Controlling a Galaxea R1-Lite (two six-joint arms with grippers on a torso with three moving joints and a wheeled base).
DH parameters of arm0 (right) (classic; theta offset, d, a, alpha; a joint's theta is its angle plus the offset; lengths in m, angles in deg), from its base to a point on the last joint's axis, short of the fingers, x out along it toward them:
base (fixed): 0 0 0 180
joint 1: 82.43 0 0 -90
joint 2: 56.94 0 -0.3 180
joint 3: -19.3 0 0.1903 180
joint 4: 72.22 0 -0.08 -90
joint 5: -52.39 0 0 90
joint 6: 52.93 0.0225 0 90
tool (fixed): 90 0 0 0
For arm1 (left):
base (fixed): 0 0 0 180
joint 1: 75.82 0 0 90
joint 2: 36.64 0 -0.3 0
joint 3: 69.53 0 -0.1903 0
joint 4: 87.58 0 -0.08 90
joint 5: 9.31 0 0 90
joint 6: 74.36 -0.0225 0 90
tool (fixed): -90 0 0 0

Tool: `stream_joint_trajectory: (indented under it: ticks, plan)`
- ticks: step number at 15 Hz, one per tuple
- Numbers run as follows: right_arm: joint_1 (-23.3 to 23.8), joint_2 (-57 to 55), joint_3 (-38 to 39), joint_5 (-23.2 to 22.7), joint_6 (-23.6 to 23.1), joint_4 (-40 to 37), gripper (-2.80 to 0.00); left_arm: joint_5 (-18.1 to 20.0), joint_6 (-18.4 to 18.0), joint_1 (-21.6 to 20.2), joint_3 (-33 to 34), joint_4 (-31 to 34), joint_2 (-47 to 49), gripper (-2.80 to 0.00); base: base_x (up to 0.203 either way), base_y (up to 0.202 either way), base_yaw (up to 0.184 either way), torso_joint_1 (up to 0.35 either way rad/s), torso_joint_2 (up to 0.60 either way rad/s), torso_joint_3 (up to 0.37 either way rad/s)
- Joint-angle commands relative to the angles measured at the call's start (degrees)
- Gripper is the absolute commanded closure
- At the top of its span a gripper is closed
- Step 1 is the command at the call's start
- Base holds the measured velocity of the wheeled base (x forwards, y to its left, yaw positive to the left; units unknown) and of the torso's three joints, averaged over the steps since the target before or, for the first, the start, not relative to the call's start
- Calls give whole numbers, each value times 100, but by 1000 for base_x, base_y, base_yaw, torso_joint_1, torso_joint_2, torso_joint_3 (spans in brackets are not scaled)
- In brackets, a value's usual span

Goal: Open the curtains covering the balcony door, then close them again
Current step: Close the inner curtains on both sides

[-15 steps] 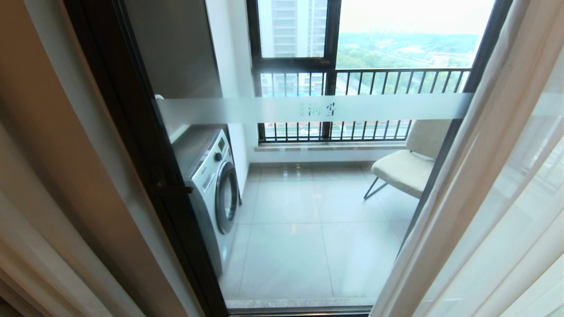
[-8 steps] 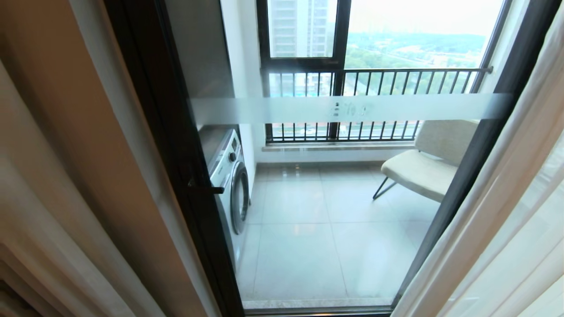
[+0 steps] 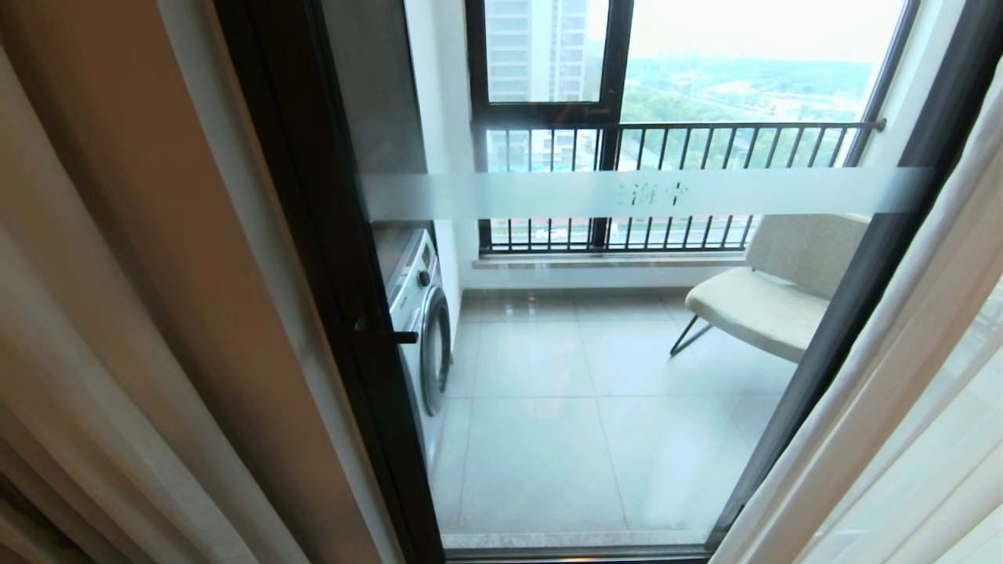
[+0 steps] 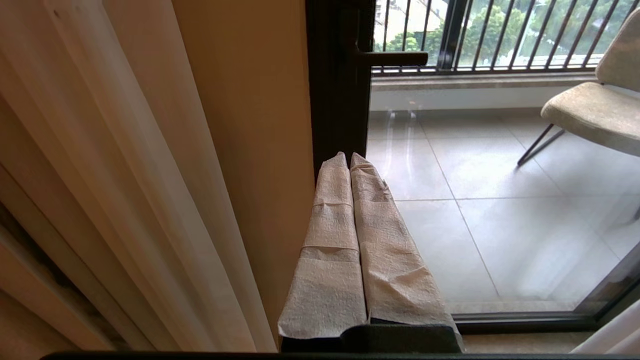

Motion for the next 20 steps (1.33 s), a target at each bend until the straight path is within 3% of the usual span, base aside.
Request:
stream_joint_trajectory:
  ticks: [1, 16, 20]
  plan:
    - [0, -1, 0, 3, 2, 3, 0, -2, 8, -2, 1, -5, -2, 0, 0, 0, 0, 0, 0, 0]
    - [0, -8, 0, 3, 2, 3, 0, -76, 25, -2, -16, -20, -2, 0, 0, 0, 0, 0, 0, 0]
    - [0, -9, 0, 3, 2, 3, 0, -78, 33, -2, -595, -38, 413, 0, 0, 0, 0, 0, 0, 0]
